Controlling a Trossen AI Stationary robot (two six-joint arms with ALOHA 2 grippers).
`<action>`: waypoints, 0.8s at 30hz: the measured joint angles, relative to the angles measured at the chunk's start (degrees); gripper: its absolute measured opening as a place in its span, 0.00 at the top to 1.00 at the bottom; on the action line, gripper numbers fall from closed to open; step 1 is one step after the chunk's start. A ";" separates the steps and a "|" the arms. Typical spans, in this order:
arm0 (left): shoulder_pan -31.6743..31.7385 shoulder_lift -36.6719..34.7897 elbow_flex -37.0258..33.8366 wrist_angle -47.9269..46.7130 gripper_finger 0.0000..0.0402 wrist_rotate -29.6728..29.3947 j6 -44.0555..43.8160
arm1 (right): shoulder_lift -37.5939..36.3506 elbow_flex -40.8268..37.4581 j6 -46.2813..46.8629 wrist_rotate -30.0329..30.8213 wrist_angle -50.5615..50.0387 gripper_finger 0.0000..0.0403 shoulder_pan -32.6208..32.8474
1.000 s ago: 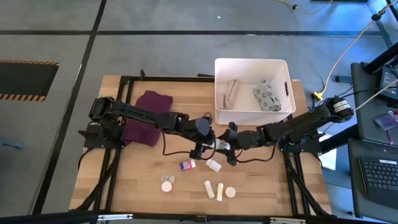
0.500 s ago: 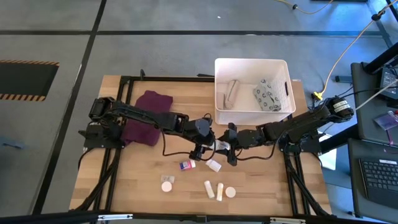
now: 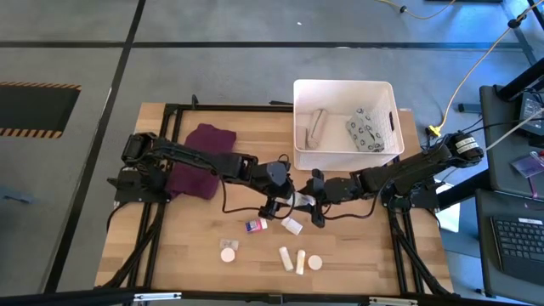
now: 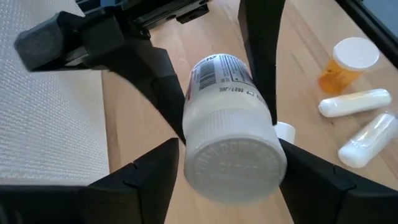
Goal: Pick & place medical supplies in basket/bin
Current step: Put the left white pill bottle into the white bin
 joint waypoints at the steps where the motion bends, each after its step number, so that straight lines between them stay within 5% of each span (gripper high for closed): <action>1: 0.00 -0.51 -0.06 -0.49 0.39 -0.06 -0.06 | 0.00 0.00 0.07 0.01 -0.48 0.48 0.00; 15: 0.13 -12.52 -5.84 -1.70 0.40 -5.93 -4.13 | 0.00 -0.02 -3.93 0.65 2.86 0.48 0.02; 24: 0.11 -26.40 -31.61 29.55 0.43 -6.09 -10.26 | 0.00 -0.04 -15.37 4.13 14.29 0.48 0.04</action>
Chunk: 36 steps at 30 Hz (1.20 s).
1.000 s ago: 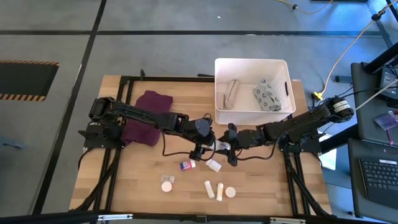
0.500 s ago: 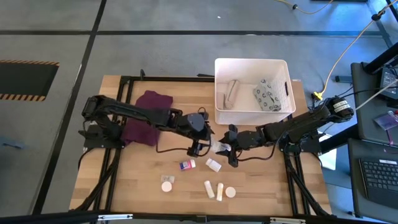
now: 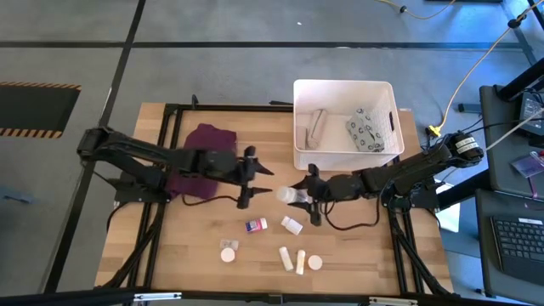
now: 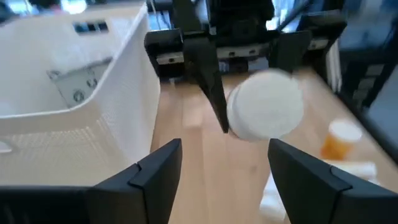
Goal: Pick & place medical supplies in basket/bin
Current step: Put the left white pill bottle into the white bin
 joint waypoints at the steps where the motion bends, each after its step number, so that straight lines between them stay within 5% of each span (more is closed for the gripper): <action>1: 0.00 -0.75 -2.83 4.30 0.42 0.01 -0.83 | 0.00 0.00 -1.80 0.03 2.70 0.48 0.00; 6: -0.03 -0.07 -13.07 26.17 0.42 3.49 -2.13 | -0.02 0.00 -9.36 0.01 15.62 0.48 -0.10; 11: -0.15 4.47 -15.47 39.64 0.43 6.47 -0.88 | 0.98 0.00 -11.44 -0.03 24.46 0.48 -0.20; 20: -0.13 13.74 -9.32 40.96 0.38 6.67 2.17 | 6.57 0.02 -12.33 -0.14 34.33 0.48 -0.20; 36: -1.49 14.45 -6.78 43.79 0.33 10.03 3.66 | 7.69 0.16 -14.88 -0.23 38.10 0.48 -0.63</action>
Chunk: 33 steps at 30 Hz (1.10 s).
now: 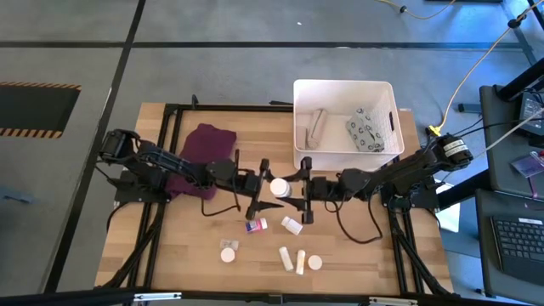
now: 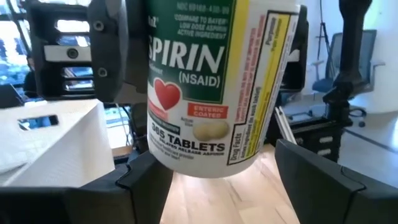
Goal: Pick & place medical supplies in basket/bin
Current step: Put the left white pill bottle into the white bin
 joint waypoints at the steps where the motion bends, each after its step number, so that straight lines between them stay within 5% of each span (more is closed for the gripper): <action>1: -0.02 0.00 0.00 0.24 0.34 -0.50 0.02 | -0.04 0.04 0.00 0.02 0.00 0.48 0.00; 17: -0.04 -0.11 0.09 3.36 0.35 -3.56 3.02 | 0.13 -0.18 0.20 0.24 -0.86 0.48 -0.04; 23: -0.04 -0.11 0.09 3.31 0.45 -3.54 3.47 | 0.13 -0.18 0.20 0.22 -0.85 0.47 -0.02; 33: -0.04 -0.06 0.02 2.30 0.49 -3.54 3.48 | -0.15 -0.09 -0.02 -0.02 -4.64 0.33 -0.02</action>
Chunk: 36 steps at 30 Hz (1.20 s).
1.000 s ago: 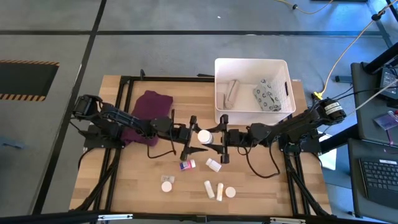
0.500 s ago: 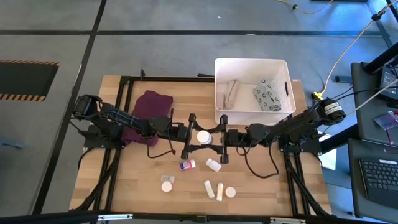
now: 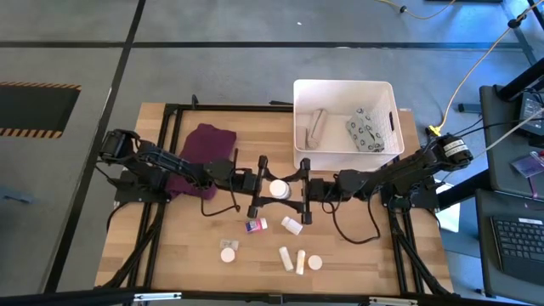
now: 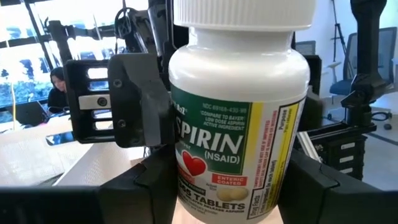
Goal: Pick & place medical supplies in basket/bin
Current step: Put the left white pill bottle into the white bin
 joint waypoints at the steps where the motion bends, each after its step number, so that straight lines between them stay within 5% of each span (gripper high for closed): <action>1: 0.00 0.04 0.00 -0.12 0.49 0.02 0.02 | -0.23 0.00 0.02 0.01 -0.67 0.30 0.02; 9: 0.00 0.02 0.00 -4.78 0.49 0.00 -0.60 | -9.24 -0.02 9.81 0.24 -13.28 0.09 0.09; 17: 1.47 0.00 0.00 -14.76 0.50 -0.07 -7.86 | -21.01 0.00 21.58 1.19 -34.77 0.07 0.09; 23: 3.59 0.00 0.00 -20.88 0.49 0.22 -14.72 | -20.67 0.00 31.69 7.81 -49.51 0.07 -0.28; 36: 2.09 0.00 0.00 -29.92 0.49 -0.11 -13.21 | -9.38 9.01 12.61 8.03 -49.54 0.07 -1.91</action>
